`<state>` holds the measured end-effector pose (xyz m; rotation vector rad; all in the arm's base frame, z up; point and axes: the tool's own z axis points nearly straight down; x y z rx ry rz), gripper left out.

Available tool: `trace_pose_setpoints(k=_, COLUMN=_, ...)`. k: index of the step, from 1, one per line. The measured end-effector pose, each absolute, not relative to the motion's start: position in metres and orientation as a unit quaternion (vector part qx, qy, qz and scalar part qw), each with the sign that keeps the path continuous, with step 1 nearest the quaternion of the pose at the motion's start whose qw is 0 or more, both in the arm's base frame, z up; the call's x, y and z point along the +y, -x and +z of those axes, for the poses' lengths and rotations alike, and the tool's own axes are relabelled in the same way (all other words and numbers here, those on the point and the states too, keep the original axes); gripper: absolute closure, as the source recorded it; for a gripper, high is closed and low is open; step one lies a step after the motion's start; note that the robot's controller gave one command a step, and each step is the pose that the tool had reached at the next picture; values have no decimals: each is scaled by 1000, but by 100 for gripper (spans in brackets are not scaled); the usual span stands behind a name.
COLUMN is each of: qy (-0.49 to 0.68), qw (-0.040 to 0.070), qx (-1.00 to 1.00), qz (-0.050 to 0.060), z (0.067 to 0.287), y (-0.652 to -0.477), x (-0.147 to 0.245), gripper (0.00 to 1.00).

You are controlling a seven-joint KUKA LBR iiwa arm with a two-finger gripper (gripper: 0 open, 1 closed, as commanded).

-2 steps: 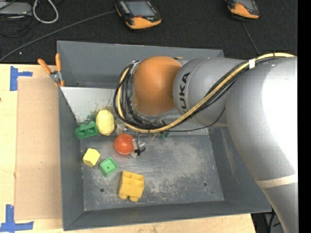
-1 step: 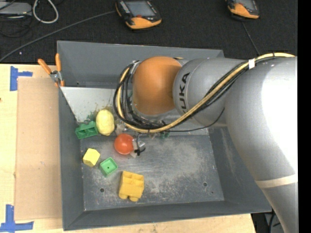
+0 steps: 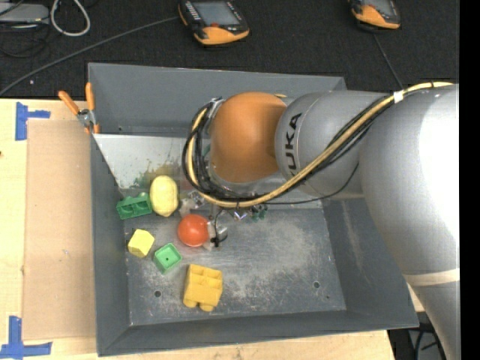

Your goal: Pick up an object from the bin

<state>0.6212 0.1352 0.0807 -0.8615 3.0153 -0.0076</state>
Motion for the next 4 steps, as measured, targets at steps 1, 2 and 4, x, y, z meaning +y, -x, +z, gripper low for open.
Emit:
trace_pose_setpoints(k=1, qy=274, qw=2, qx=962, qz=-3, z=90, y=-622, x=136, gripper=100)
trace_pose_setpoints(k=2, qy=274, qw=3, qx=962, qz=-3, z=109, y=-622, x=138, gripper=100)
trace_pose_setpoints(k=4, qy=273, qw=0, qx=962, qz=-2, z=155, y=-620, x=138, gripper=100)
